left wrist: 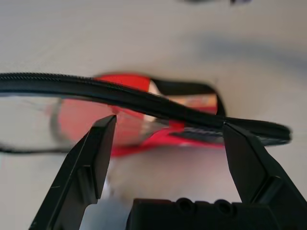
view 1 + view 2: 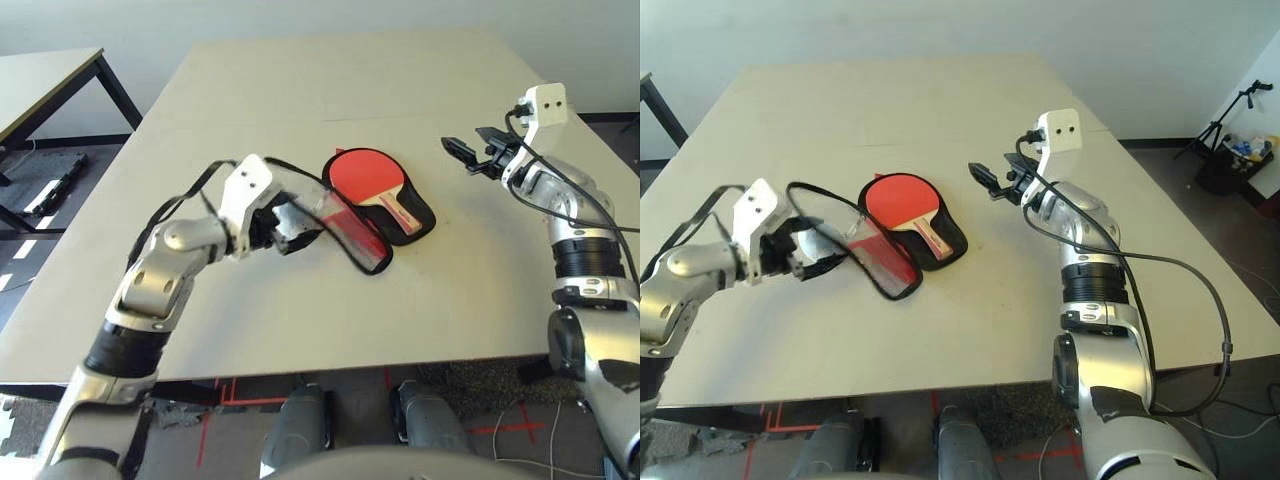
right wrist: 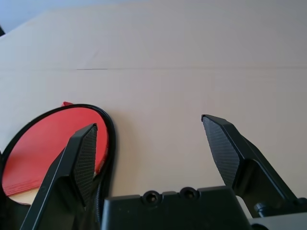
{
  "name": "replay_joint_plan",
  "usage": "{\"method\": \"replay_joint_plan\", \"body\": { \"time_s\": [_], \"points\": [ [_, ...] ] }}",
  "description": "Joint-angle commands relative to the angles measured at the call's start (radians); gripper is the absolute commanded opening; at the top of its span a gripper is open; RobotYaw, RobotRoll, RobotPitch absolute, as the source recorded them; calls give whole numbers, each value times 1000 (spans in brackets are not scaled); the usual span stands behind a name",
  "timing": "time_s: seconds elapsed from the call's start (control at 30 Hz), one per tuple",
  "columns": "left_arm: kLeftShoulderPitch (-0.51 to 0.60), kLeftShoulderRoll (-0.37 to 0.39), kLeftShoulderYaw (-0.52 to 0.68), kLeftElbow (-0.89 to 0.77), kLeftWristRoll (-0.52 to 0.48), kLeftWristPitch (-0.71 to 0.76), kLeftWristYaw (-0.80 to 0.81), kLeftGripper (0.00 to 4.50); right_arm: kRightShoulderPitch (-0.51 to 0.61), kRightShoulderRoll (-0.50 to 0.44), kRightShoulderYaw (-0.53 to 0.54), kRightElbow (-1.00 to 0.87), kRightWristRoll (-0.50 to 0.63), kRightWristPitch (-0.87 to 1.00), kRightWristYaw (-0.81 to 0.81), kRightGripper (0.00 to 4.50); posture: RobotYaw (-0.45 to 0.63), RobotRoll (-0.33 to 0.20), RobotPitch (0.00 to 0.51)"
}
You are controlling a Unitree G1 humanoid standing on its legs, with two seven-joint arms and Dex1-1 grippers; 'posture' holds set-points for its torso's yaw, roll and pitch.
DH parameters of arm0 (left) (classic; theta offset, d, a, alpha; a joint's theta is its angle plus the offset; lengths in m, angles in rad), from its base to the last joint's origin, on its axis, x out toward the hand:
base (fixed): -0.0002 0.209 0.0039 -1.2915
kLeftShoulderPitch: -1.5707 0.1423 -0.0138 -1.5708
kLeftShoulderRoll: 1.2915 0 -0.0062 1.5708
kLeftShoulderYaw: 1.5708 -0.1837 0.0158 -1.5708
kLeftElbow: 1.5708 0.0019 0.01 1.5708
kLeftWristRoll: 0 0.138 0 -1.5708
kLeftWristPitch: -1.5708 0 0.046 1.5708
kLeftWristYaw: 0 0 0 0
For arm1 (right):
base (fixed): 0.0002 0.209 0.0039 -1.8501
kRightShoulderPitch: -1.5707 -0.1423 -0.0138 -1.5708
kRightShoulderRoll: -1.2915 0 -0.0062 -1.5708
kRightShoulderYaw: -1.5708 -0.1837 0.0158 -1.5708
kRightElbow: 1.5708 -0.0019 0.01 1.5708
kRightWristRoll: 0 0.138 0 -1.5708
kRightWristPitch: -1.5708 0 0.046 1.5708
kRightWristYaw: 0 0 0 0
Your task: Store the ping-pong paddle in its case and zip it.
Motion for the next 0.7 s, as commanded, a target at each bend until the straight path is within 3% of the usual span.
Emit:
{"method": "replay_joint_plan", "body": {
  "time_s": [0.03, 0.17, 0.27, 0.4, 0.7],
  "points": [
    [-47, -95, -76, 78, 49, -39, 62, 4500, -22, -2, -43, 28, 36, 11, -22, 4466, -2, 0, 20],
    [-70, -207, -122, 170, 87, -102, 106, 4500, -23, -7, -72, 31, 64, 37, -31, 4466, -12, 0, 21],
    [-52, -231, -168, 216, 131, -153, 109, 4500, -15, -15, -88, 19, 84, 66, -29, 4466, -21, 0, 24],
    [-27, -193, -177, 207, 160, -169, 91, 4500, -6, -31, -92, 6, 107, 108, -18, 4466, -21, 0, 30],
    [22, -30, -133, 74, 135, -89, 29, 4500, 5, -41, -11, 28, 105, 304, 61, 4466, 2, 0, 43]
  ]
}}
